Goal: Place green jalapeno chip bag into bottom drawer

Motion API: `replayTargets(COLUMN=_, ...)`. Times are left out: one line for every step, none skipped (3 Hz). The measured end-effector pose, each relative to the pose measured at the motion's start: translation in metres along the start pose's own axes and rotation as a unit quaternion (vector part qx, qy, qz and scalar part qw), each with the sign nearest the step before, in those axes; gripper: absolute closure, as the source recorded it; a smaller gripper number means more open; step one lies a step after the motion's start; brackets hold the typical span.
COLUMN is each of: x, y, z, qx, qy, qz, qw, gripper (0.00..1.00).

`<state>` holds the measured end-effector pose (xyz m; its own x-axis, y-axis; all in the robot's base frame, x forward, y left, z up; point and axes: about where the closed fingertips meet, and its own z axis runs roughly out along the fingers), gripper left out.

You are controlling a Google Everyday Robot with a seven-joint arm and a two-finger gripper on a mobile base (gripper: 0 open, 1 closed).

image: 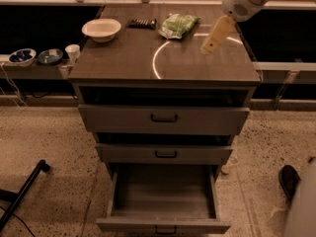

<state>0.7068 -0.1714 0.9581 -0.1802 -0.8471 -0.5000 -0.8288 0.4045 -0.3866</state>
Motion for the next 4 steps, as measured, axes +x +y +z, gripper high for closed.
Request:
replayTargets(x=-0.013, y=-0.036, z=0.048, qx=0.020, qy=-0.066, qz=0.073, qw=0.9949, gripper=0.00)
replayTargets(x=-0.025, y=-0.078, z=0.088, qx=0.076, qy=-0.105, qz=0.140, qw=0.9816, gripper=0.00)
replayTargets(x=-0.031, y=-0.118, z=0.121, qx=0.118, qy=-0.145, qz=0.212, qw=0.9592, gripper=0.00)
replayTargets(x=-0.036, y=-0.137, z=0.150, qx=0.125, qy=-0.165, qz=0.257, qw=0.9439, gripper=0.00)
